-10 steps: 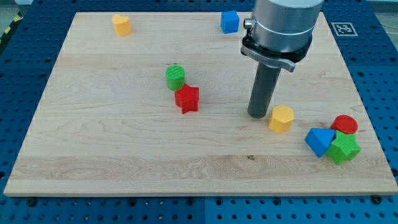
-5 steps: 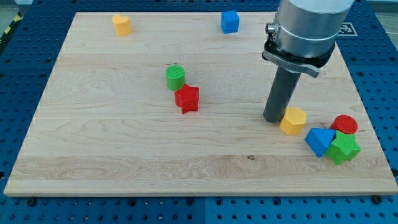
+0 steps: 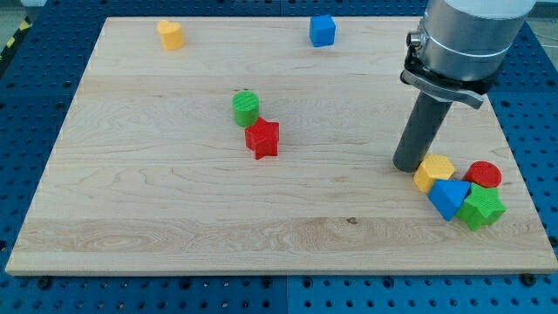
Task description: Push the yellow hexagon into the group of blocks
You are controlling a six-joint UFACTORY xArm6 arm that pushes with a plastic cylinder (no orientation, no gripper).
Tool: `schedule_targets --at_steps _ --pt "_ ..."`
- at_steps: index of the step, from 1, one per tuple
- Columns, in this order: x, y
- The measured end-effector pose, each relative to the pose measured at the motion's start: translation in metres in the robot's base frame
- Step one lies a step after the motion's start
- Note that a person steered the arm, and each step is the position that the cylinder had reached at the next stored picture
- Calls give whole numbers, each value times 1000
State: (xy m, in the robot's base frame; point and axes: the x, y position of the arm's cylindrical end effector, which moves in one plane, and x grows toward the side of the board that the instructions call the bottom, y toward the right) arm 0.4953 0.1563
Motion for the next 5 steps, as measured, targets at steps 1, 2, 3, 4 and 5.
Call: schedule_targets --at_steps 1,2,3,4,5 --pt "0 11" --pt "0 13" --pt "-3 13" --pt "-20 -1" --pt "-20 -37"
